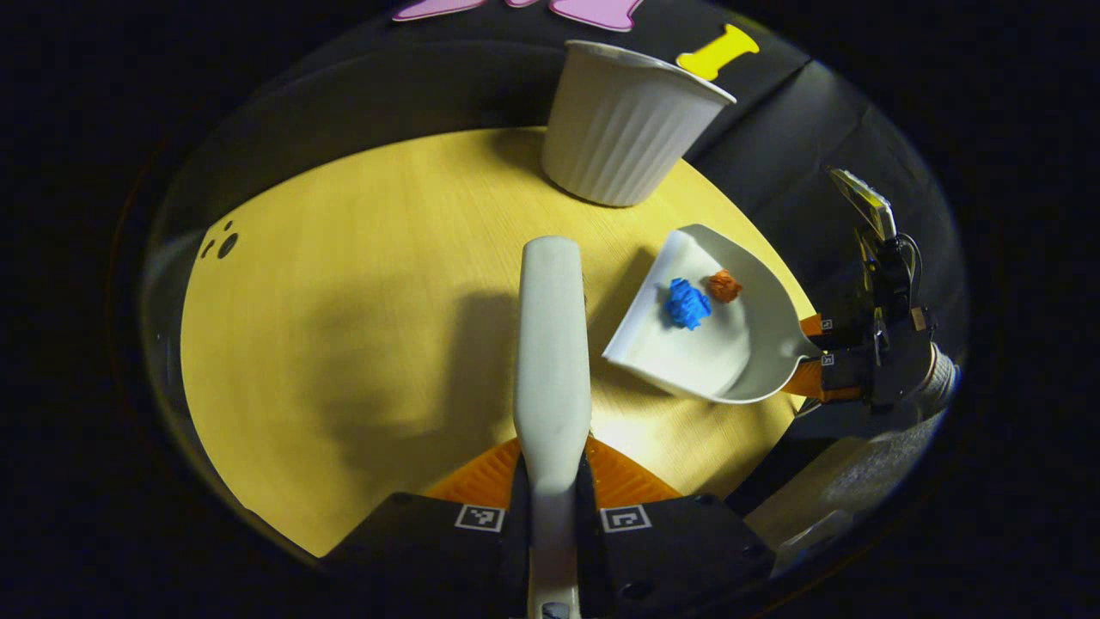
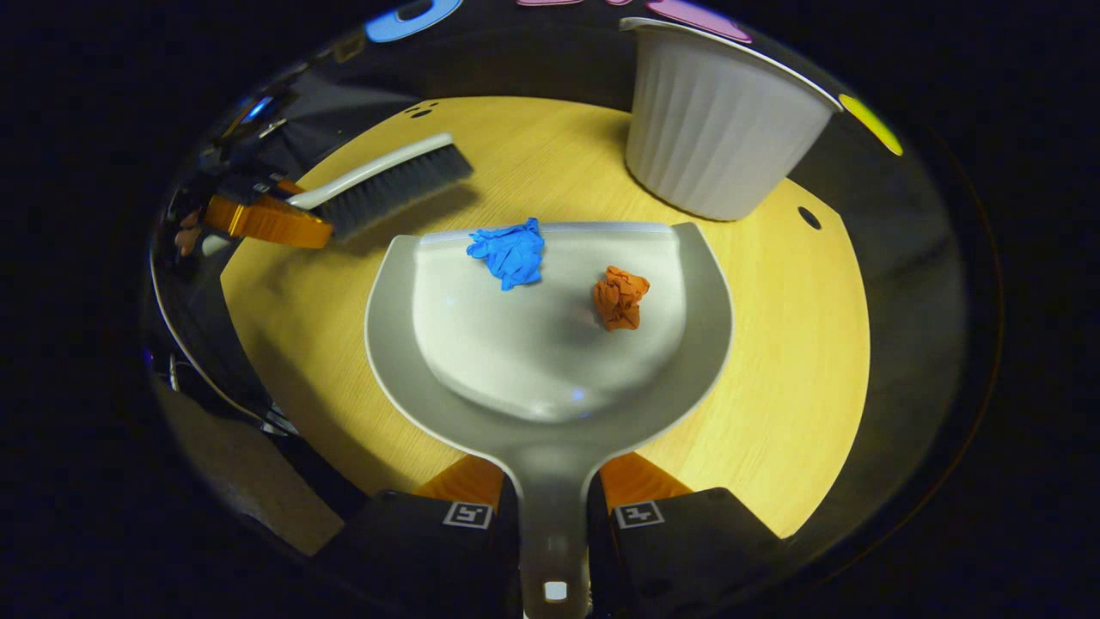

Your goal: Pick up the small broom and dustpan from the desktop, sweep the trash into the dustpan with the broom, and then empty the trash into the garbage bin.

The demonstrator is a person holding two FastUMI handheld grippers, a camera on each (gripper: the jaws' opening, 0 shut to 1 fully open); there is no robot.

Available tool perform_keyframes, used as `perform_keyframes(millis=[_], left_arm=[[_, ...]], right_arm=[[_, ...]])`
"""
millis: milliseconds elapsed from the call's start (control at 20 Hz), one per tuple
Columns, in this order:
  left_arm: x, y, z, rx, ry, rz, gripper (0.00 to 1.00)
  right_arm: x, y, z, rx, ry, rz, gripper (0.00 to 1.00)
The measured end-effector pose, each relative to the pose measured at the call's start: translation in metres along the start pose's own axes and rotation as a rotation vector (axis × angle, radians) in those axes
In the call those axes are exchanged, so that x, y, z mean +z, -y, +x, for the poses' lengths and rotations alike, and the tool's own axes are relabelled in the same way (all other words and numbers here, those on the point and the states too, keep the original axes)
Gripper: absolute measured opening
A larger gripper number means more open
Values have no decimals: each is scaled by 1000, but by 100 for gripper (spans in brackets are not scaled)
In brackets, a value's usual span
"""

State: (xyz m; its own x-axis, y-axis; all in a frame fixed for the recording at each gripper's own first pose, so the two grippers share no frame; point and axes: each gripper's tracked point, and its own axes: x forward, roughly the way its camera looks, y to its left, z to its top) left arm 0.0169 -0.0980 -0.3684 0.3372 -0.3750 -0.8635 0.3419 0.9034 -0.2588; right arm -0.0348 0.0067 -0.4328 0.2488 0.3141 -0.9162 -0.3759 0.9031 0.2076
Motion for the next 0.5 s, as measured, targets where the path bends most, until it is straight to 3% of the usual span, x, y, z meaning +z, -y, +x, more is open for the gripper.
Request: perform_keyframes(millis=[300, 350, 400, 500], left_arm=[[-33, -49, -1, 28, 56, -47, 26], [-38, -57, -4, 25, 56, -55, 26], [-43, -57, -11, 25, 57, -58, 26], [-44, -60, -8, 34, 50, -52, 27]], right_arm=[[15, 5, -38, -92, 41, 100, 34], [19, 4, -50, -103, 46, 117, 37], [28, 5, -61, -106, 54, 137, 34], [48, 9, -81, -112, 76, 178, 36]])
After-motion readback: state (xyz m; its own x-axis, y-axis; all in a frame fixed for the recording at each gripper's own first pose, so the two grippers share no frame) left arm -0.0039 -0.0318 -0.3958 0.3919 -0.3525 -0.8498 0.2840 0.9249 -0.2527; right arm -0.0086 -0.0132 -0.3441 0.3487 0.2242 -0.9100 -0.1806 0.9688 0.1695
